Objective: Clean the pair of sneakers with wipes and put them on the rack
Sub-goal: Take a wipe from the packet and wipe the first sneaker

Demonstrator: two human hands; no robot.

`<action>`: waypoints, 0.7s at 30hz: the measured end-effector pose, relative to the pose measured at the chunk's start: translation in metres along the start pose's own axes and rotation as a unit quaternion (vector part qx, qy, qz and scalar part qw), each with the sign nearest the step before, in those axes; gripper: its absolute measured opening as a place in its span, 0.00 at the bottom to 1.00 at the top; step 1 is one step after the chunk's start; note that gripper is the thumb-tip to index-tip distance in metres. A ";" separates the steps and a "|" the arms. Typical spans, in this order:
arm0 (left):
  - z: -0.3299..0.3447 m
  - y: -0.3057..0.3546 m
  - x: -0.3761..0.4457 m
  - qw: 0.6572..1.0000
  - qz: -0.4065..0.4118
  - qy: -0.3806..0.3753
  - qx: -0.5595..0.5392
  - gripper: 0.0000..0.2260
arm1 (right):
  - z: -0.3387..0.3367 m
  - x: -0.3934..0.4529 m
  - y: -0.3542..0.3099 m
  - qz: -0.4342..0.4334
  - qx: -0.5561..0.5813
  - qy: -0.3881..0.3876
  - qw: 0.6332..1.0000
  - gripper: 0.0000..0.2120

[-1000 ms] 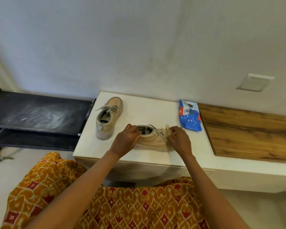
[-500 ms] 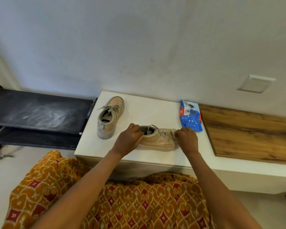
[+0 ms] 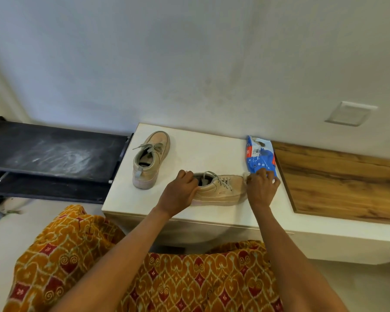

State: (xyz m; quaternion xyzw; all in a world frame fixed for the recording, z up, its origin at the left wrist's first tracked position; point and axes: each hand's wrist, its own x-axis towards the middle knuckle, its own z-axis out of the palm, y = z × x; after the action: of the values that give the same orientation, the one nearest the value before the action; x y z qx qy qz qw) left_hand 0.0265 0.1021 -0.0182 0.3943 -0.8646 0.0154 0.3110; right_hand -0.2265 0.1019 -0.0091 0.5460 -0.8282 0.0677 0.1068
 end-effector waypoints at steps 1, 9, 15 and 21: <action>0.000 0.000 0.000 1.000 -0.001 0.000 0.001 0.03 | 0.002 -0.003 -0.007 -0.015 0.014 0.001 1.000 0.06; 0.004 0.002 -0.003 1.000 -0.007 0.006 0.002 0.05 | 0.004 0.002 0.004 0.002 0.010 -0.005 1.000 0.08; 0.008 0.002 -0.007 1.000 -0.005 0.021 -0.007 0.04 | 0.011 -0.015 -0.018 -0.076 0.067 -0.012 0.995 0.04; 0.004 -0.008 -0.018 0.999 0.042 -0.010 -0.008 0.16 | 0.008 -0.004 0.004 -0.057 -0.015 0.035 0.998 0.09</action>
State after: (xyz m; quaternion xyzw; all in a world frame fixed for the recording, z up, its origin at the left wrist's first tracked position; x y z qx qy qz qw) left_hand 0.0389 0.1076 -0.0327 0.3551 -0.8837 0.0182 0.3045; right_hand -0.2298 0.1053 -0.0181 0.5880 -0.7923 0.0687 0.1478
